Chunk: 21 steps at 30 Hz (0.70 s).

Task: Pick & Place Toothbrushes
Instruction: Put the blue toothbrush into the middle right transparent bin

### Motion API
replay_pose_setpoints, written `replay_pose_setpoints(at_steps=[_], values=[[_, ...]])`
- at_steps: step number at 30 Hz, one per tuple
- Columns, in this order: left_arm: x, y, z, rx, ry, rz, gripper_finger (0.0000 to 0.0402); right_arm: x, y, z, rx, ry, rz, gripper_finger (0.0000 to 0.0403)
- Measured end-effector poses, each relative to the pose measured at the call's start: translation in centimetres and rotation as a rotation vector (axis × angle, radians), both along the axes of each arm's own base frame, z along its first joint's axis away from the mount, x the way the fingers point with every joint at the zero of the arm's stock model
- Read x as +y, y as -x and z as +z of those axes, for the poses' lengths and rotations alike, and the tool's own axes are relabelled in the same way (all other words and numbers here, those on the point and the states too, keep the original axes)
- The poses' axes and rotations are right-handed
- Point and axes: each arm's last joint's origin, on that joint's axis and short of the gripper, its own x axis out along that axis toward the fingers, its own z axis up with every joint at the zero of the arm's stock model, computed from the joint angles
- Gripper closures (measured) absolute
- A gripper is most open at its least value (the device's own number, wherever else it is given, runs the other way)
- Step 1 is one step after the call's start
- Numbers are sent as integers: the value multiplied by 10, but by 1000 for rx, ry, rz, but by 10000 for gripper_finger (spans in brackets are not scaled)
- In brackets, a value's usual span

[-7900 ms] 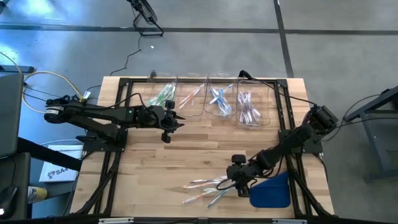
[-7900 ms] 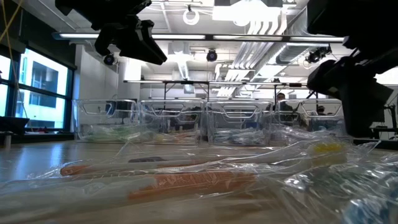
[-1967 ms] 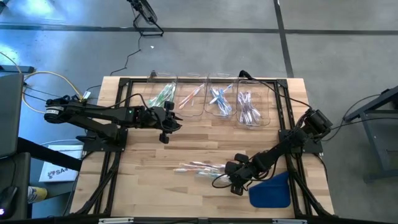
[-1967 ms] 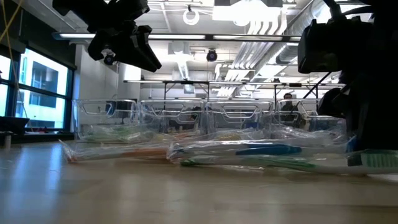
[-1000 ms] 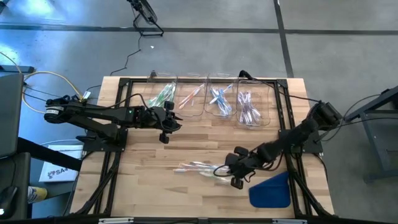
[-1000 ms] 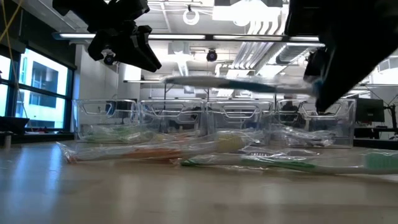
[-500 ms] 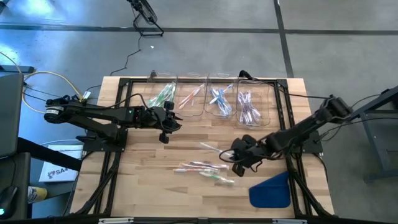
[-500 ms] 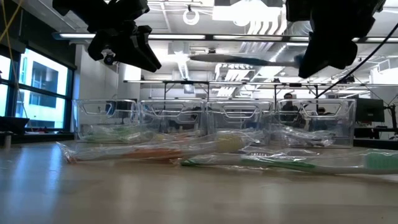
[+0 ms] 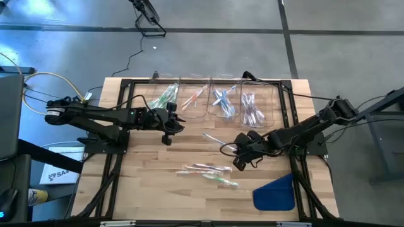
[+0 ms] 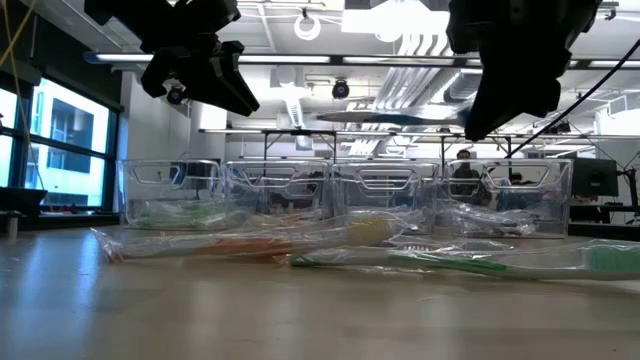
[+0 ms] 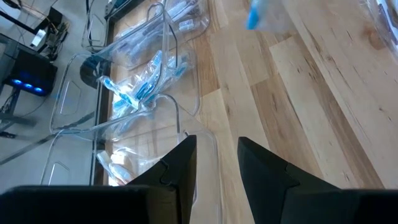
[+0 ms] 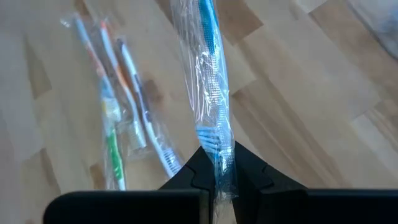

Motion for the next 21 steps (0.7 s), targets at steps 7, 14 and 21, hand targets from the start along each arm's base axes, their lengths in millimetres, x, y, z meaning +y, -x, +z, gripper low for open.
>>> replay_pose_setpoints(at_steps=[7,14,21], values=[[0,0,0,0,0,0,288,-11,-4,0,-1,7,-38,383],[0,0,0,12,-40,-27,288,-21,-7,0,8,46,-24,383],[0,0,0,13,-42,-28,288,-34,-10,0,11,55,-61,384]])
